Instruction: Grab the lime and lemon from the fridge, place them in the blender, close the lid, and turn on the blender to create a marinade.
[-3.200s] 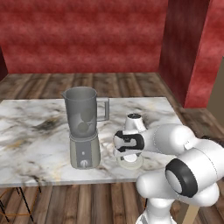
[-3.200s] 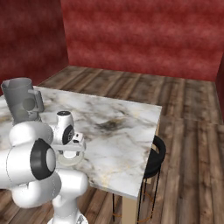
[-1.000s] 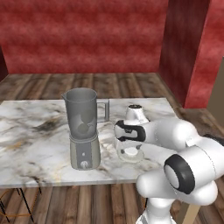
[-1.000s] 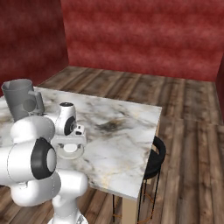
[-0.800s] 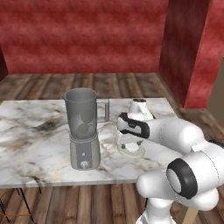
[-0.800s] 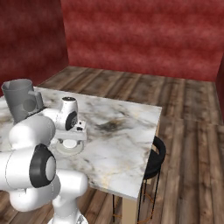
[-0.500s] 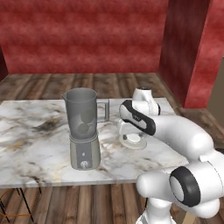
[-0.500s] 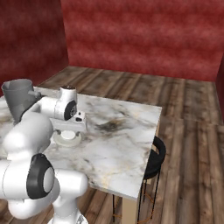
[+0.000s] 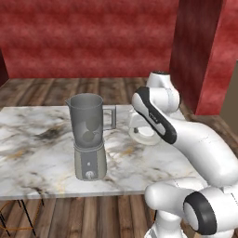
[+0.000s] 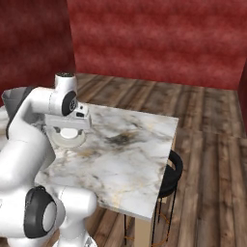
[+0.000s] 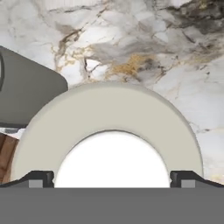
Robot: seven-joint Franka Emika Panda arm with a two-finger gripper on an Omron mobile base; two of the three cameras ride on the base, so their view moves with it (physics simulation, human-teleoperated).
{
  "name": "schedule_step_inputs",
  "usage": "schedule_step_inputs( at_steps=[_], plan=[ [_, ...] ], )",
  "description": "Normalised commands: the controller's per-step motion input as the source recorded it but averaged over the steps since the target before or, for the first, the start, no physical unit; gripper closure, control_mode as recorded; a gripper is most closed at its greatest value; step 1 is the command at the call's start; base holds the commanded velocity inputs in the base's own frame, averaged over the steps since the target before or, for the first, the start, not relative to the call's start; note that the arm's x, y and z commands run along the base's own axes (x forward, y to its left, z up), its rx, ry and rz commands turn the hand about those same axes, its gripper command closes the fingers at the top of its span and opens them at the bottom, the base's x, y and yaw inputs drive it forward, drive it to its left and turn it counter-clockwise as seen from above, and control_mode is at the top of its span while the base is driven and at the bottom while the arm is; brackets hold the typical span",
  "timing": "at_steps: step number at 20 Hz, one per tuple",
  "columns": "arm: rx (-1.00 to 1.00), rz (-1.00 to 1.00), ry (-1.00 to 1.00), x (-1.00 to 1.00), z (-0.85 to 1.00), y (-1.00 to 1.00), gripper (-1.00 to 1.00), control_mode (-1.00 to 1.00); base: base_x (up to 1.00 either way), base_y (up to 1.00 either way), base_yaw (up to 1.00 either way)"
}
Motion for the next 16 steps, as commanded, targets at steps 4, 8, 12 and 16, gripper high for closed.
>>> schedule_step_inputs(
  at_steps=[4,8,12,16],
  plan=[
    [0.00,-0.05,-0.22,-0.39,0.72,0.00,1.00,-1.00,0.00,0.00,0.00],
    [0.00,-0.08,-0.19,-0.37,0.97,0.01,1.00,-1.00,0.00,0.00,0.00],
    [0.00,-0.07,-0.16,-0.42,1.00,0.10,1.00,-1.00,0.00,0.00,0.00],
    [0.00,-0.05,-0.12,-0.22,1.00,0.43,1.00,-1.00,0.00,0.00,0.00]
  ],
)
